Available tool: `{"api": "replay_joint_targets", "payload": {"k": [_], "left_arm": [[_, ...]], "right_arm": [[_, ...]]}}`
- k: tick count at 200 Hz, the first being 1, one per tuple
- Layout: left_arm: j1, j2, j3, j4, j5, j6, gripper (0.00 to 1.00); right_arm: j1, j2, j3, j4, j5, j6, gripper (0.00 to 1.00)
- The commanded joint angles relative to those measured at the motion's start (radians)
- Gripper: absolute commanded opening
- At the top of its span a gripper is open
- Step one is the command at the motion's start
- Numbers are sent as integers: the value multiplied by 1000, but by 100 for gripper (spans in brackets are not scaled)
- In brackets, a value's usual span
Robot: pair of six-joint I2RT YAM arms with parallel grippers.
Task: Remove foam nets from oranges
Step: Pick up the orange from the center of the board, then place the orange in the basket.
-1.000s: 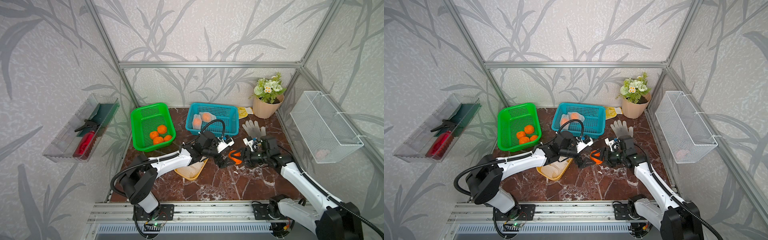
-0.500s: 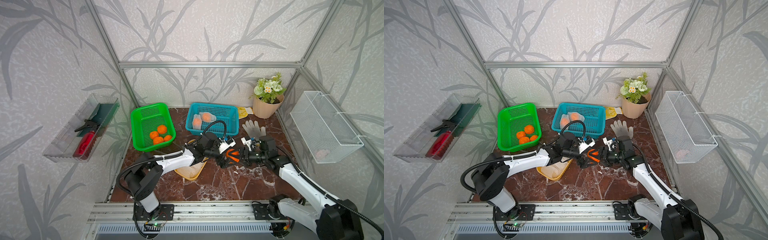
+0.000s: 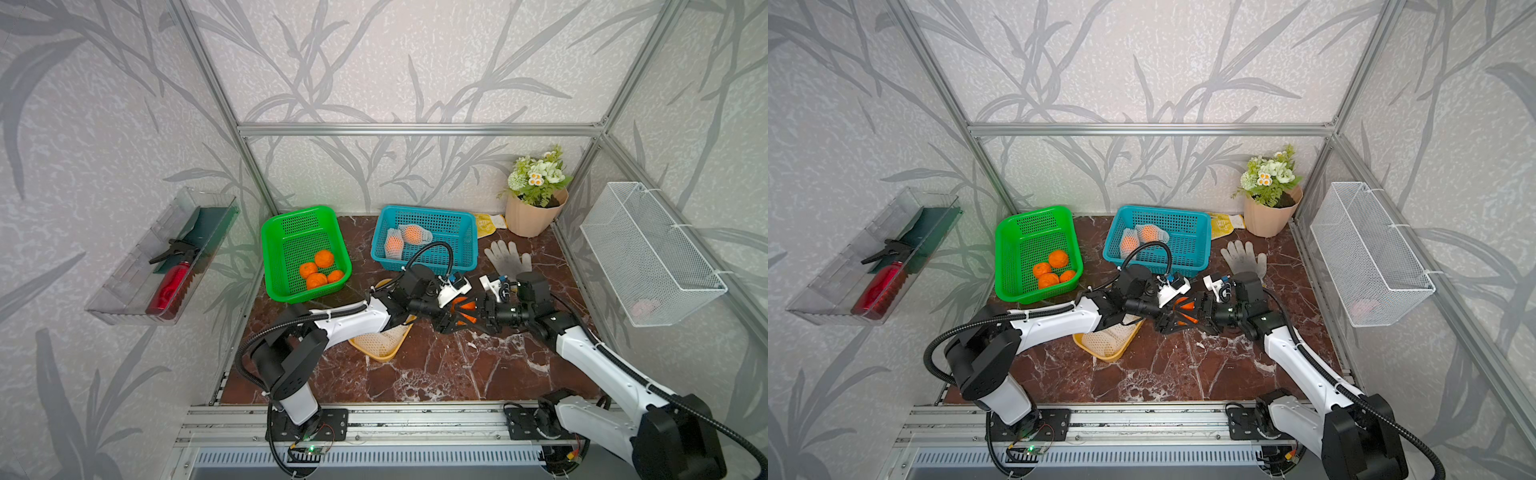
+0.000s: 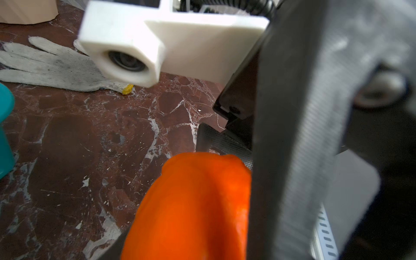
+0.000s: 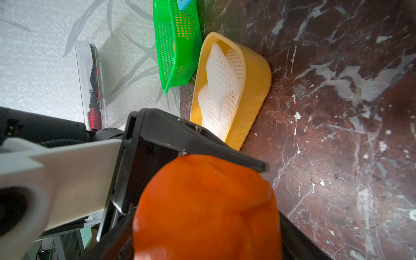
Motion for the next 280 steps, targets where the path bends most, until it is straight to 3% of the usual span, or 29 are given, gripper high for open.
{"api": "replay_joint_targets", "payload": {"k": [1, 19, 40, 62, 105, 137, 203, 243, 280], "left_arm": [[17, -41, 14, 5, -8, -8, 47], [39, -70, -9, -6, -47, -23, 47], [90, -111, -28, -57, -100, -80, 46], [165, -176, -55, -115, -154, -161, 43], [286, -314, 27, -454, -306, -155, 42], [442, -363, 106, -661, -416, -198, 45], [780, -236, 279, -951, -501, -230, 44], [867, -70, 403, -1055, -551, -146, 46], [879, 137, 591, -1195, -632, -109, 43]], "right_arm": [[4, 5, 34, -43, 1, -44, 94], [2, -11, 63, -123, 62, -84, 96], [0, -65, 123, -310, 249, -155, 98], [-5, -148, 133, -341, 344, -149, 100], [-10, -167, 148, -409, 359, -168, 99], [-10, -168, 120, -393, 352, -147, 99], [-10, -176, 99, -395, 344, -139, 99], [-10, -208, 80, -418, 348, -134, 99], [-10, -230, 72, -430, 354, -129, 99]]}}
